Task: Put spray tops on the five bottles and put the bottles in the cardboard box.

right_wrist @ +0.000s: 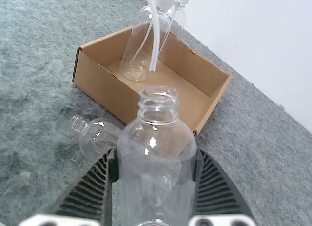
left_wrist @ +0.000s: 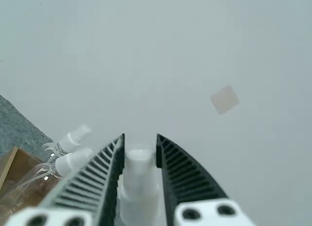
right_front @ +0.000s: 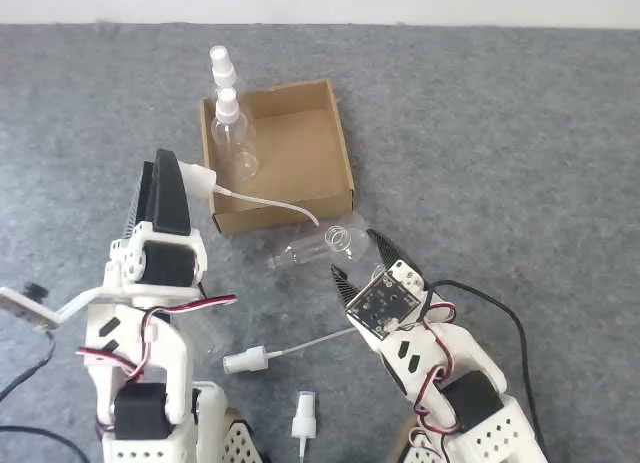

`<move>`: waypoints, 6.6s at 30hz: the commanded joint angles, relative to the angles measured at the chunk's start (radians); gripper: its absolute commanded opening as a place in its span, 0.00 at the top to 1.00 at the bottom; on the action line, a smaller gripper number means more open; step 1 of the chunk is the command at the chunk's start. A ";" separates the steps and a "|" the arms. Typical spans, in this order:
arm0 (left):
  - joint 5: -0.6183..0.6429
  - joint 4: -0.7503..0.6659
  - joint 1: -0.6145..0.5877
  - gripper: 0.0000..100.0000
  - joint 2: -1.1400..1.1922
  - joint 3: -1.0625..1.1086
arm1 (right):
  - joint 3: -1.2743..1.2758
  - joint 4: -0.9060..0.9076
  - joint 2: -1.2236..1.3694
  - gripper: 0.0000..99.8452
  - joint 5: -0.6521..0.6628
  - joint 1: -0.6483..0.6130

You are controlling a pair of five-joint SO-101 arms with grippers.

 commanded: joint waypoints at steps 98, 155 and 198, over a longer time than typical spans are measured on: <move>-0.437 0.242 0.606 0.99 -0.017 0.162 | 0.011 -0.036 -0.024 0.99 -0.066 -0.038; -0.396 0.519 0.305 0.77 -0.017 -0.119 | 0.028 -0.035 -0.024 0.99 -0.066 -0.030; -0.400 0.367 -0.235 0.92 -0.015 -0.081 | -0.364 -0.084 0.041 0.99 -0.207 0.053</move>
